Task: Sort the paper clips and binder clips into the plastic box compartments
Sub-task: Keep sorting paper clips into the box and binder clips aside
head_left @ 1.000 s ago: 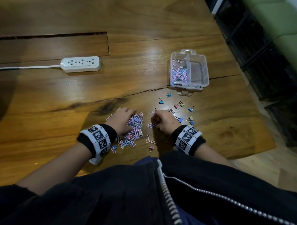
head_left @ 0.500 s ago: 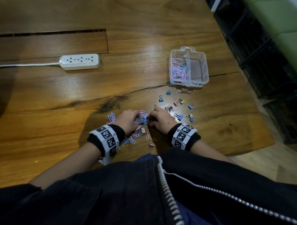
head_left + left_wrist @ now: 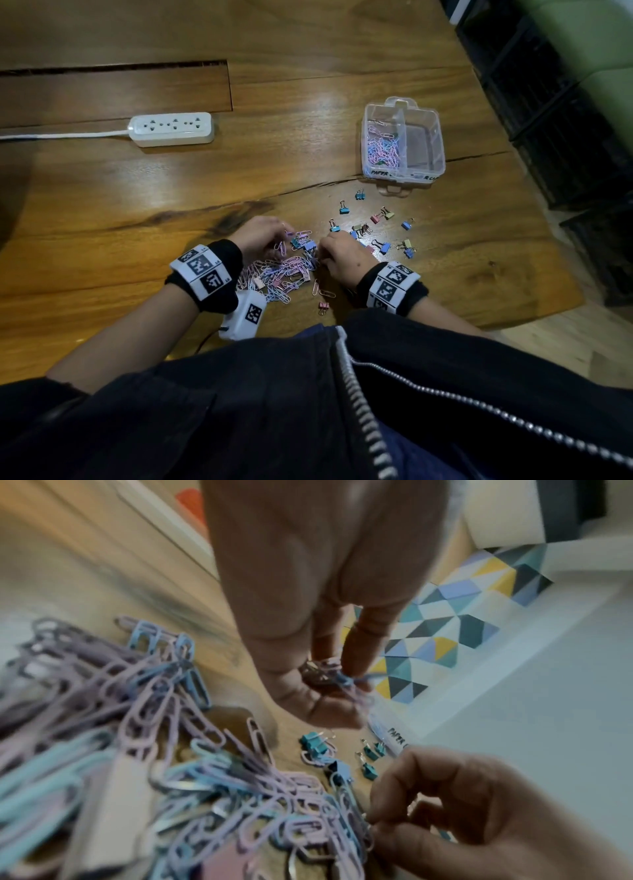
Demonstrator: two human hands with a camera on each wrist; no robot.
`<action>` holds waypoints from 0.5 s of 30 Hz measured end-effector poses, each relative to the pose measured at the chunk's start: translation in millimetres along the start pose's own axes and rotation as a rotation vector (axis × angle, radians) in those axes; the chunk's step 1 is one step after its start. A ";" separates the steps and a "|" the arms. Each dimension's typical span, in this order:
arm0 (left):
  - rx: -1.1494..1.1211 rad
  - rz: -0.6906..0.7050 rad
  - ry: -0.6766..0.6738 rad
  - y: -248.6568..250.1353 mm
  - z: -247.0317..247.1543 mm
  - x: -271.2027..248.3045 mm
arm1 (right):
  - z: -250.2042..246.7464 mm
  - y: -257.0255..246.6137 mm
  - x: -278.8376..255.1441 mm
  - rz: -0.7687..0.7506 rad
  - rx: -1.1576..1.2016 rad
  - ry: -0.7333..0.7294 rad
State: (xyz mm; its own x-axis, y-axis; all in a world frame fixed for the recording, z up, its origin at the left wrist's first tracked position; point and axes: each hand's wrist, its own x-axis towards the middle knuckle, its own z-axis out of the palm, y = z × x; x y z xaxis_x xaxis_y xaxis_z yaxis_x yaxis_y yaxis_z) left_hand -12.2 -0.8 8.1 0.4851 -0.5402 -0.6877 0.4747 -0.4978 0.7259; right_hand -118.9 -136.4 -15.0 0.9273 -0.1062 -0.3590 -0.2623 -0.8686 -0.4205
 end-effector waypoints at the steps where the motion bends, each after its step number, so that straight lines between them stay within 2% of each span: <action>1: -0.056 -0.004 -0.002 -0.1 -0.1 -0.9 | -0.6 0.2 -0.1 0.001 0.029 0.012; 5: -0.120 -0.018 -0.029 -5.4 -3.2 -3.2 | 0.4 0.8 0.0 0.084 0.201 0.037; 6: -0.031 -0.021 -0.027 -6.9 -2.7 -3.8 | 1.5 1.0 0.2 0.100 0.230 0.036; 10: 0.591 0.003 0.022 -15.1 0.5 -3.7 | 4.4 0.3 0.4 0.081 0.208 0.033; 13: 0.647 -0.010 0.028 -20.5 0.5 -1.9 | 1.0 2.7 -1.3 0.087 0.227 0.047; 15: 0.634 0.030 0.090 -20.7 4.3 -3.5 | -4.1 7.1 -3.4 0.163 0.405 0.097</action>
State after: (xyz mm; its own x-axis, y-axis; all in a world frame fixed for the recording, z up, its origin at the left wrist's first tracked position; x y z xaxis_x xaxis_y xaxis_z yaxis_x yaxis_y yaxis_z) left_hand -26.9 8.5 -4.5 0.5641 -0.5146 -0.6457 -0.0532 -0.8030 0.5935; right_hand -122.8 -144.2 -13.3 0.8808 -0.2876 -0.3760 -0.4727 -0.5794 -0.6640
